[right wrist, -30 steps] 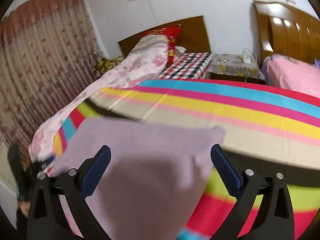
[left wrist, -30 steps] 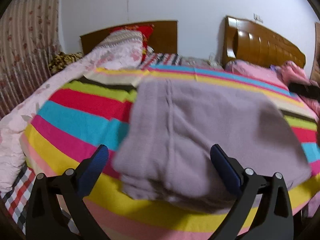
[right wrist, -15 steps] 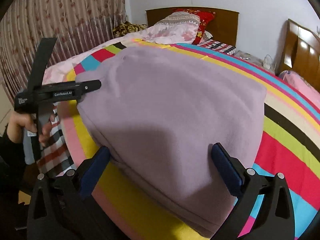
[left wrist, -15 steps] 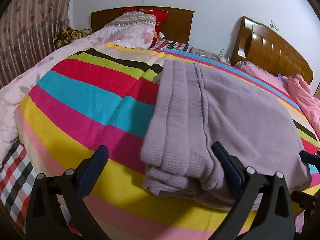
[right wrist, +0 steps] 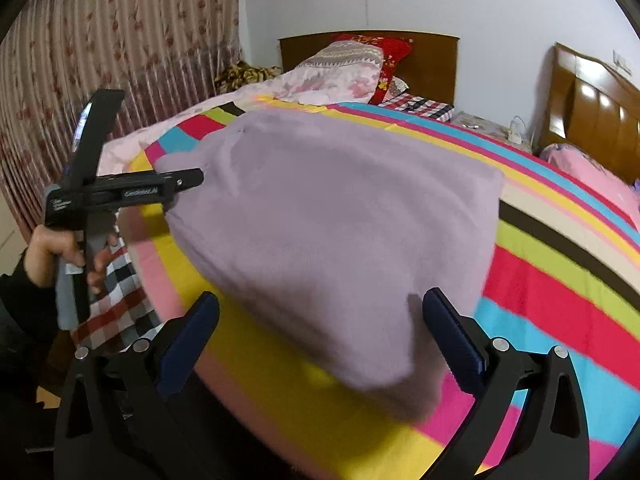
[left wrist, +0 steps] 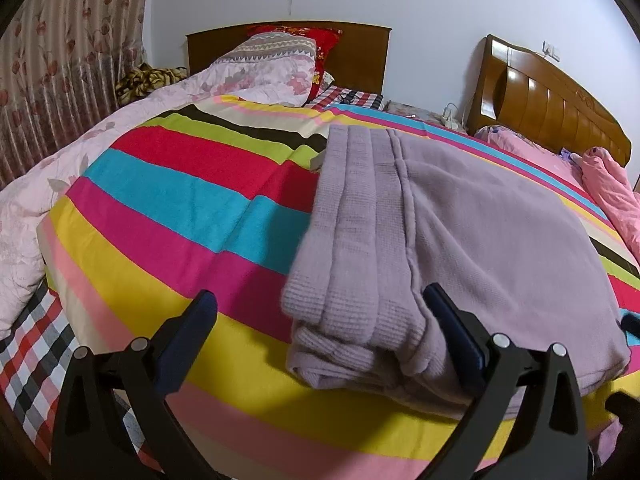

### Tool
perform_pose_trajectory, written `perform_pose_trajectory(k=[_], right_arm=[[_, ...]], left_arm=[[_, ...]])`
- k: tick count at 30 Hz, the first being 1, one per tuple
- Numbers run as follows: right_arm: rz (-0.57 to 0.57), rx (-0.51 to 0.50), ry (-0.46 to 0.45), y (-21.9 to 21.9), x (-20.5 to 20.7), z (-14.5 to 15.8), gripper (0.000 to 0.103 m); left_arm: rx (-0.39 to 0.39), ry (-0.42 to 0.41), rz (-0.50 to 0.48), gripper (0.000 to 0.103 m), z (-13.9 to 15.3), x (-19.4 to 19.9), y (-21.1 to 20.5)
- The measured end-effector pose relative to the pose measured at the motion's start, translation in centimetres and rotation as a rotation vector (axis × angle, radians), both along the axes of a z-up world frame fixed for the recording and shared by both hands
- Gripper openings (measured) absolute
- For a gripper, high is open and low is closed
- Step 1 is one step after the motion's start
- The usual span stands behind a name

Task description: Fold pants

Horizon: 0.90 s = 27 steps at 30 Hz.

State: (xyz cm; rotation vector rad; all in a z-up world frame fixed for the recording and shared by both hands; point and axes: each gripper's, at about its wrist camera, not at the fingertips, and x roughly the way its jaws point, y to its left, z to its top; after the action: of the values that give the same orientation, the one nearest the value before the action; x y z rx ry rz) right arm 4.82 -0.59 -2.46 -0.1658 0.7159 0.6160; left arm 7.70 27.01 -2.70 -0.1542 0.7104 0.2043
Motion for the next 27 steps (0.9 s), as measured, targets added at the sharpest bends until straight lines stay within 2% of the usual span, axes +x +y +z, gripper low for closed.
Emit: perform_pose_trajectory(k=[4,11,14,15,17,18,21,23,25,27], right_arm=[[0.013,-0.063,-0.033,0.0,-0.8,-1.0,0.099],[0.018,0.013,-0.001,-0.9,-0.4,-0.9,0.099],[-0.03,0.052,0.038,-2.2,-0.9,-0.3,0.098],[-0.028,0.077,0.051,-2.6,-1.2,-0.2,0.098],[-0.065,0.101,0.032,-4.0,-2.3,0.2,0.098],[-0.088,0.098,0.013,-4.5,-2.7,0.4,0.098],[-0.169,0.112,-0.047,-6.6,-3.8,1.5,0.098],[-0.23,0.149,-0.076,-8.0,-4.2,2.5,0.098],[-0.309,0.221,-0.109,-9.7,-4.4,4.0,0.098],[-0.355,0.28,-0.137,-10.8,-4.6,5.1,0.098]], left_arm=[[-0.001,-0.001,0.005,0.102,-0.1,-0.1,-0.2],[0.009,0.009,0.018,0.102,0.0,-0.1,-0.3],[0.055,0.017,0.042,0.102,0.9,-0.5,-1.3],[0.112,0.005,0.064,0.101,1.8,-1.3,-2.3],[0.18,-0.048,0.064,0.101,3.1,-2.8,-3.9],[0.204,-0.1,0.06,0.101,4.2,-4.0,-4.8],[0.224,-0.267,0.061,0.101,7.8,-7.5,-6.8],[0.234,-0.369,0.076,0.101,10.7,-9.4,-7.4],[0.263,-0.467,0.13,0.102,13.8,-11.0,-7.8],[0.279,-0.509,0.163,0.102,15.7,-11.8,-8.4]])
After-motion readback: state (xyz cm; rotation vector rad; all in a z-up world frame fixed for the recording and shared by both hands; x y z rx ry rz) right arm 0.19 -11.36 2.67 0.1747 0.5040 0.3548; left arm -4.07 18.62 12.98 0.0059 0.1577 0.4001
